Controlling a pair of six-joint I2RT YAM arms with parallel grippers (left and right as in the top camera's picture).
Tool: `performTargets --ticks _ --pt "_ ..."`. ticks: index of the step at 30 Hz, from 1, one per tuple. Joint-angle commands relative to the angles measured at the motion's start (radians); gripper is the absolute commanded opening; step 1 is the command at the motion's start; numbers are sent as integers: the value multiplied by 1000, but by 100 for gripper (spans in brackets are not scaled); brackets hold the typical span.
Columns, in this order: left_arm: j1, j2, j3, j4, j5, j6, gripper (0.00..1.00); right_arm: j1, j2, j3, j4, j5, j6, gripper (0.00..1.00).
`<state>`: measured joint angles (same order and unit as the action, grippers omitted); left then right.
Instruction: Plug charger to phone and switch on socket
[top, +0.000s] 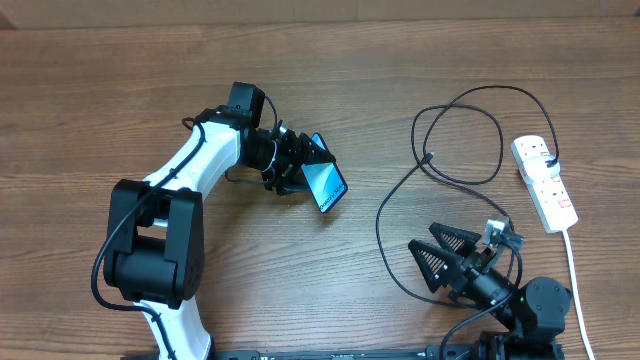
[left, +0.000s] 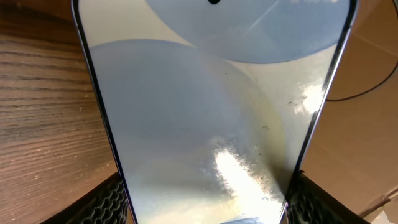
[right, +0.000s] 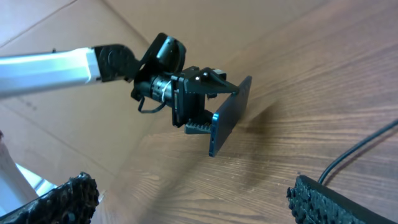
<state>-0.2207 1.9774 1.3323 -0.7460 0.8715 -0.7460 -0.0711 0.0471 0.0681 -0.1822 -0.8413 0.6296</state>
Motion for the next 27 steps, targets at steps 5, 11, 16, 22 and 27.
performTargets --ticks 5,11,16,22,27 --pt "2 3 26 3 72 -3 56 5 215 256 -201 78 67 100" --pt "-5 3 26 3 72 -10 56 5 512 512 -464 71 5 100" --pt "-10 3 26 3 72 -11 56 5 689 613 -542 -95 -9 100" --pt "-10 3 26 3 72 -18 56 5 832 612 -639 -220 -10 100" --pt "-10 3 26 3 72 -22 56 5 947 611 -595 -67 -9 100"
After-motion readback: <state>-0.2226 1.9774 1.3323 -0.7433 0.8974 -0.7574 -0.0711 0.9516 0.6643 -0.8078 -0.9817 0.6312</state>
